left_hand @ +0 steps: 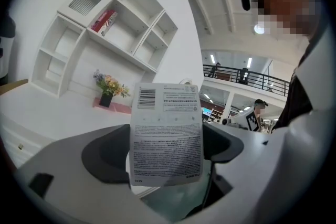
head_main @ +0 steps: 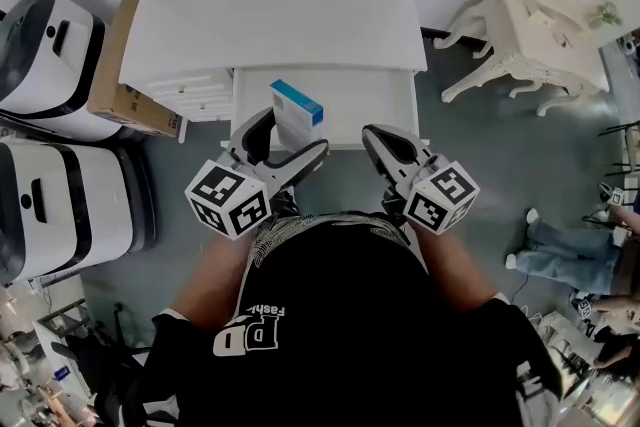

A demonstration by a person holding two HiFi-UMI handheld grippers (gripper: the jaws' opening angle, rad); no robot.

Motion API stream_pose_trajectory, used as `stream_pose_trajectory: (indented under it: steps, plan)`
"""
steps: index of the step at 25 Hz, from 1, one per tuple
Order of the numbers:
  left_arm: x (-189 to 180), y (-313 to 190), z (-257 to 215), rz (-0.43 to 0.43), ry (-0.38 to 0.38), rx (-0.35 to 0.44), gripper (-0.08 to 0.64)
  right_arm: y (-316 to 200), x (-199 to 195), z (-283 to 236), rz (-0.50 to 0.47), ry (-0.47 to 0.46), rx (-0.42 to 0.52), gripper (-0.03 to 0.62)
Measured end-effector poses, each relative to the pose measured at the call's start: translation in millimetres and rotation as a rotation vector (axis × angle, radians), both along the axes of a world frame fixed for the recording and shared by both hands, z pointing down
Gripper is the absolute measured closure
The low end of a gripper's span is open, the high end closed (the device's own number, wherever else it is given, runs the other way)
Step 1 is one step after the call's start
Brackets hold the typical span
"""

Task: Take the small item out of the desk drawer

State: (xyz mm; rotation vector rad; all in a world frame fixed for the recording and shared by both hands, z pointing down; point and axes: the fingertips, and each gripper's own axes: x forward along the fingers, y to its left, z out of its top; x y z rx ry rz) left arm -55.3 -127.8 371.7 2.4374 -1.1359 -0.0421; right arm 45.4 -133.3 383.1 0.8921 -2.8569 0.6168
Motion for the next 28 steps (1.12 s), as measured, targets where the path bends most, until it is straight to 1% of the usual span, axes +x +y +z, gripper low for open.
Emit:
stream_pose_trajectory:
  steps: [8, 12, 15, 19, 23, 28]
  plan:
    - [36, 56, -6, -0.043, -0.029, 0.014, 0.124, 53, 38, -13, -0.033, -0.001, 0.045, 0.586]
    - [54, 81, -10, -0.048, -0.037, 0.027, 0.124, 77, 58, -5, -0.036, 0.002, 0.046, 0.586]
    - [63, 97, -9, -0.052, -0.054, 0.031, 0.124, 91, 69, 6, -0.031, 0.005, 0.027, 0.586]
    - [63, 112, -7, -0.066, -0.063, 0.026, 0.124, 104, 76, 14, -0.018, 0.003, 0.01, 0.586]
    - [55, 114, -10, -0.076, -0.062, 0.034, 0.124, 107, 74, 9, -0.008, 0.0, 0.022, 0.586]
    - [50, 110, -15, -0.052, -0.053, 0.045, 0.124, 108, 69, 1, 0.021, 0.005, 0.034, 0.586]
